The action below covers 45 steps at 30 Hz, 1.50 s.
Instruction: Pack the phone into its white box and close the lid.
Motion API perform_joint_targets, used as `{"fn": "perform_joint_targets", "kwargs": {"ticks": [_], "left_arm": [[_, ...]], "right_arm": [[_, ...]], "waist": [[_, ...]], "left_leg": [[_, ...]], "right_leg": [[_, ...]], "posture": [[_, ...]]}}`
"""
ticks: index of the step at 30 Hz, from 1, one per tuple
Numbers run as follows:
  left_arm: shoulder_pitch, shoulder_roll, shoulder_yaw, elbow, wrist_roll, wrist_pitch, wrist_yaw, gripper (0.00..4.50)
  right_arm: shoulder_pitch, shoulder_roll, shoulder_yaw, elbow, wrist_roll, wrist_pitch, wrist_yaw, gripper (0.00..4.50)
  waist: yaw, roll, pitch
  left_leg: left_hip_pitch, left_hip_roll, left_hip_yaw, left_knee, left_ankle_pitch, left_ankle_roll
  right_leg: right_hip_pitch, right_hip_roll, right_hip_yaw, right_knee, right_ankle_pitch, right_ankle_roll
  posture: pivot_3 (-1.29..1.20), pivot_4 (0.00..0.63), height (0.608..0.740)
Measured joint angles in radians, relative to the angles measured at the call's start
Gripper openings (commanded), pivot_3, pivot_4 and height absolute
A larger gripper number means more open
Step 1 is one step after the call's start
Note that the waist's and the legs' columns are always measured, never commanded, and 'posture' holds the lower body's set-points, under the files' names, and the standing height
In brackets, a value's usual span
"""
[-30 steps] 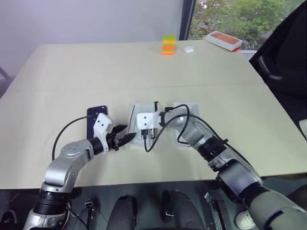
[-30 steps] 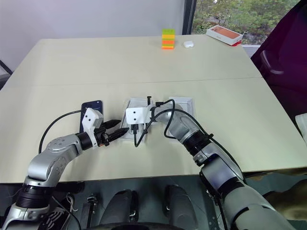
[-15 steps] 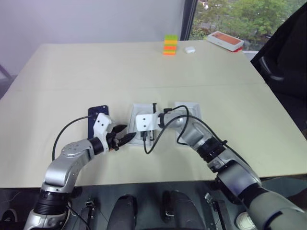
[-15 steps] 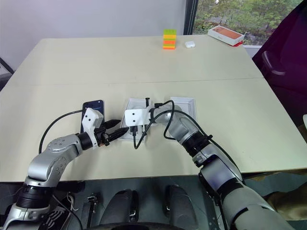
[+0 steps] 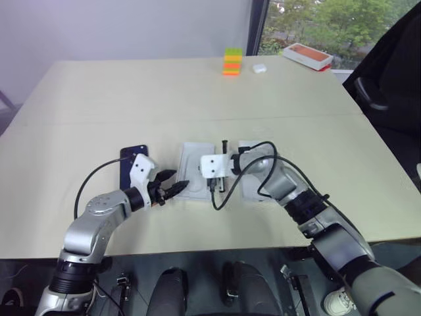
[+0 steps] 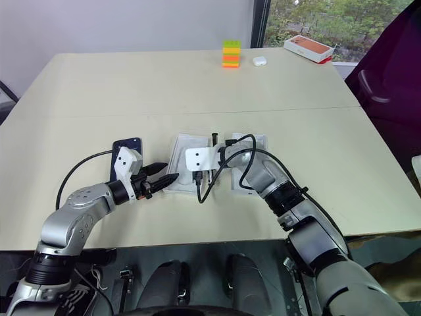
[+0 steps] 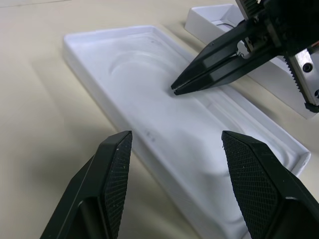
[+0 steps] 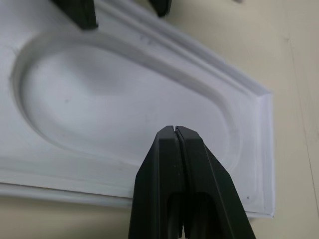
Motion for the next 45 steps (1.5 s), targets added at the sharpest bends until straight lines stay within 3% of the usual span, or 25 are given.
{"fn": "perform_joint_targets", "kwargs": {"ticks": [18,25,30,34,38,45], "left_arm": [[-0.023,-0.035,-0.031,-0.002,0.0,0.002,0.01,3.03],[-0.022,-0.013,-0.018,-0.021,-0.006,0.019,0.008,3.03],[-0.016,0.041,0.079,-0.024,-0.057,0.045,-0.012,3.03],[-0.016,0.08,0.159,-0.025,-0.12,0.076,-0.032,3.03],[-0.038,0.114,0.255,0.04,-0.169,0.111,-0.029,3.03],[-0.082,0.178,0.355,0.171,-0.274,0.292,-0.015,3.03]], "right_arm": [[-0.025,0.026,-0.014,0.091,0.001,-0.065,-0.055,0.06],[-0.025,0.052,-0.163,0.006,0.214,0.058,0.021,0.06],[-0.019,0.07,-0.299,-0.13,0.42,0.232,0.056,0.06],[0.006,0.064,-0.339,-0.198,0.498,0.321,0.056,0.06],[0.07,0.061,-0.306,-0.209,0.487,0.326,0.035,0.06],[0.084,0.162,-0.198,-0.201,0.399,0.312,-0.082,0.06]], "waist": [[0.001,0.0,0.0],[0.0,0.0,0.0],[0.0,0.0,0.0],[0.0,0.0,0.0],[0.0,0.0,0.0],[-0.006,0.0,0.0]], "left_leg": [[0.0,0.0,0.0,0.0,0.0,0.0],[0.0,0.0,0.0,0.0,0.0,0.0],[0.0,0.001,0.0,0.0,0.0,0.0],[0.0,0.0,0.0,0.0,0.0,0.0],[0.0,0.0,0.0,0.0,0.0,0.0],[0.0,0.001,0.0,0.0,0.0,0.0]], "right_leg": [[0.0,0.0,0.0,0.0,0.0,0.0],[0.0,0.0,0.0,0.0,0.0,0.0],[0.0,0.0,0.0,0.0,0.0,0.0],[0.0,0.0,0.0,0.0,0.0,0.0],[0.0,0.0,-0.001,0.0,0.0,0.0],[0.0,0.001,0.0,0.001,0.0,0.0]], "posture": [[0.0,0.15,0.74],[0.0,0.15,0.74],[0.0,0.15,0.74],[0.0,0.15,0.74],[0.0,0.15,0.74],[0.0,0.15,0.74]]}}
